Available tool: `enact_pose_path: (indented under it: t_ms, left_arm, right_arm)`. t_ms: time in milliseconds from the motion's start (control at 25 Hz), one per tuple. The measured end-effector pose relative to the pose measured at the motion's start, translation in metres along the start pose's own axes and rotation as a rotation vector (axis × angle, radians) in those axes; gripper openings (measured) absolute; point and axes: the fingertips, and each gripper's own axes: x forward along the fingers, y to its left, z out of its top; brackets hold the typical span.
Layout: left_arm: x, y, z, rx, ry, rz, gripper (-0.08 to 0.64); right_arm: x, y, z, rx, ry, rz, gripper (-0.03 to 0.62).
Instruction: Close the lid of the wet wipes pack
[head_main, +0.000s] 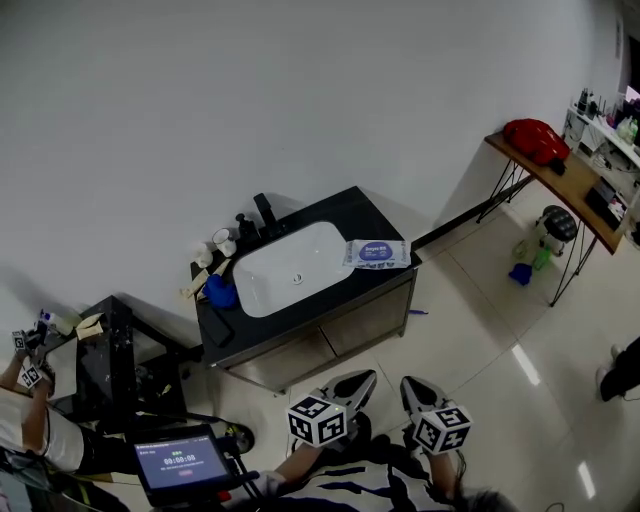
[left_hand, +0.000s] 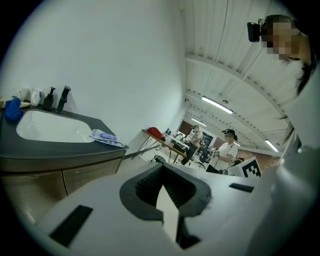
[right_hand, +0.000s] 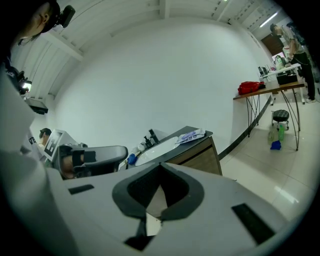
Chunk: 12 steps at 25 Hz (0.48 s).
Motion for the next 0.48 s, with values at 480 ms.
enact_pose_path:
  t_ms: [480]
  left_arm:
    - [-0.036,-0.003,-0.010,0.016,-0.013,-0.010,0.000]
  right_arm:
    - [0.002,0.051,-0.008,-0.058,0.000,0.052,-0.002]
